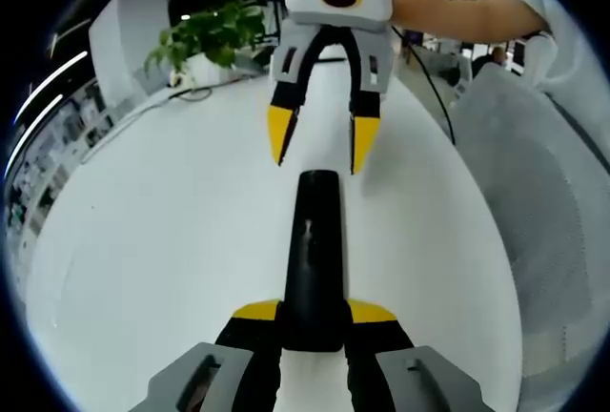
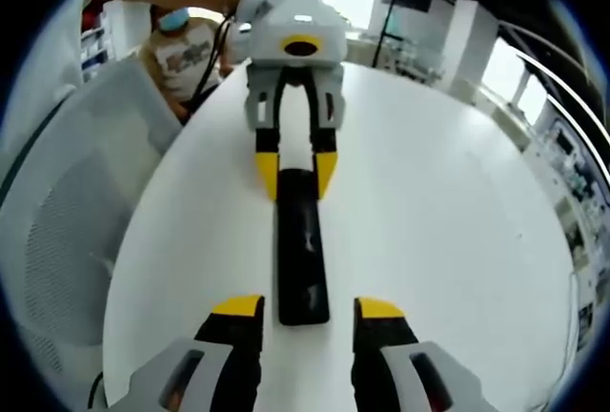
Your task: Press the specified remote control buttons in sequence, fully releasing each button before pressing the next.
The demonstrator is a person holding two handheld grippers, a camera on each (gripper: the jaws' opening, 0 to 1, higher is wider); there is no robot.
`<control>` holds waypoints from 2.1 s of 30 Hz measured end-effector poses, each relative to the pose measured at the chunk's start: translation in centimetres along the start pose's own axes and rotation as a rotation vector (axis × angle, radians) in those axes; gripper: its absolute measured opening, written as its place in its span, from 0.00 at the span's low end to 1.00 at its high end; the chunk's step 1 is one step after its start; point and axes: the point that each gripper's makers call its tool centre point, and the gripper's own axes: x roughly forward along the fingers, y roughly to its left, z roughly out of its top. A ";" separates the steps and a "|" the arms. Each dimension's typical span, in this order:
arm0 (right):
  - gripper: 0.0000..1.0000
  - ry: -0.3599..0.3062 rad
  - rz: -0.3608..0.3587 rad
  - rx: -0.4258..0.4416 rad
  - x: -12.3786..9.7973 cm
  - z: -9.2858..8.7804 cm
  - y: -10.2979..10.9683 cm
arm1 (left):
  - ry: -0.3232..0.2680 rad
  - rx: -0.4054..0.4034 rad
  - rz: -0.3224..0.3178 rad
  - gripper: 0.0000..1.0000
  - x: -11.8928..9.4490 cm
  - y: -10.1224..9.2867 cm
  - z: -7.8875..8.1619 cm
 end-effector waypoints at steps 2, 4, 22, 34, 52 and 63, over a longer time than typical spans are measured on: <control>0.32 0.001 0.004 -0.004 0.2 -0.1 0.1 | -0.001 -0.001 -0.001 0.24 0.0 0.0 0.0; 0.32 0.001 0.006 -0.003 0.3 -0.2 0.0 | -0.003 -0.002 -0.001 0.24 0.0 0.0 0.0; 0.27 0.003 0.026 0.007 1.3 -0.7 0.2 | -0.009 -0.008 0.001 0.24 0.0 0.1 0.0; 0.23 0.013 0.036 0.012 1.6 -0.7 0.2 | -0.019 -0.011 -0.002 0.24 -0.1 0.1 -0.1; 0.21 0.022 0.044 0.007 1.8 -1.1 0.3 | -0.031 -0.012 0.004 0.24 -0.1 0.0 0.1; 0.19 0.035 0.042 0.019 1.8 -1.1 0.3 | -0.042 -0.022 0.018 0.24 -0.1 -0.1 0.1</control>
